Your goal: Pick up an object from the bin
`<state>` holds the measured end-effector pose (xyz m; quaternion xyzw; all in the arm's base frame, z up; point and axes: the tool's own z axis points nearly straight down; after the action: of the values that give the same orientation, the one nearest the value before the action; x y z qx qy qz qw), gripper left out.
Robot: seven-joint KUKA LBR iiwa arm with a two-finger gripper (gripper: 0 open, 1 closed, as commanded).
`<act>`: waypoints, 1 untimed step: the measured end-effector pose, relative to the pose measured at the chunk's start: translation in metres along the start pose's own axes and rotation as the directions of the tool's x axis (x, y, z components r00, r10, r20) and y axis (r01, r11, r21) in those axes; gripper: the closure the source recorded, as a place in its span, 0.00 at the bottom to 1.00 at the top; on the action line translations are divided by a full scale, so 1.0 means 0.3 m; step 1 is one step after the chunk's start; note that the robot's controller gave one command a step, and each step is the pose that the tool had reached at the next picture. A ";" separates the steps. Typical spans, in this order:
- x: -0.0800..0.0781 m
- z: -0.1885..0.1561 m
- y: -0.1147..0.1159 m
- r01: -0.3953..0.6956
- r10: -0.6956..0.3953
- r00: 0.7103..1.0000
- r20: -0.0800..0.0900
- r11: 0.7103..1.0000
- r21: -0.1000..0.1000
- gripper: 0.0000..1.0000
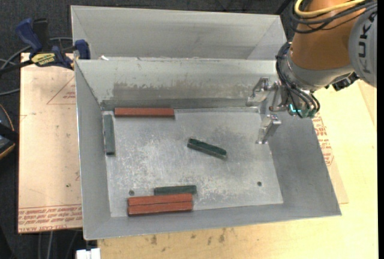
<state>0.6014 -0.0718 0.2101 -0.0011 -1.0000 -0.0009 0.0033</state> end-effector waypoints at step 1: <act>-0.005 -0.015 0.001 0.002 -0.002 1.000 0.008 1.000 0.001 0.00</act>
Offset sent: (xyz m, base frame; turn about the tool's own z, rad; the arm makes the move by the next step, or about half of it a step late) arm -0.0074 0.0458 -0.1212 -0.0806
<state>0.6030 -0.0717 0.2145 -0.0003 -1.0000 -0.0003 -0.0007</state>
